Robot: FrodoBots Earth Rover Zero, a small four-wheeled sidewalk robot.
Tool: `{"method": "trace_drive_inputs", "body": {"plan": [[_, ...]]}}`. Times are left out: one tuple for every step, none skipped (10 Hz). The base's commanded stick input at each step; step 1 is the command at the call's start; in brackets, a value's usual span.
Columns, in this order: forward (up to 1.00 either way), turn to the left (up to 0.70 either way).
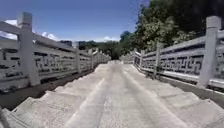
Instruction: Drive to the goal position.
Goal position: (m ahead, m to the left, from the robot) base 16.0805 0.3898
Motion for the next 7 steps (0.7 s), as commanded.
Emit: {"method": "trace_drive_inputs", "body": {"plan": [[0.45, 0.0], [0.45, 0.0], [0.45, 0.0], [0.45, 0.0], [0.45, 0.0], [0.45, 0.0], [0.45, 0.0]]}}
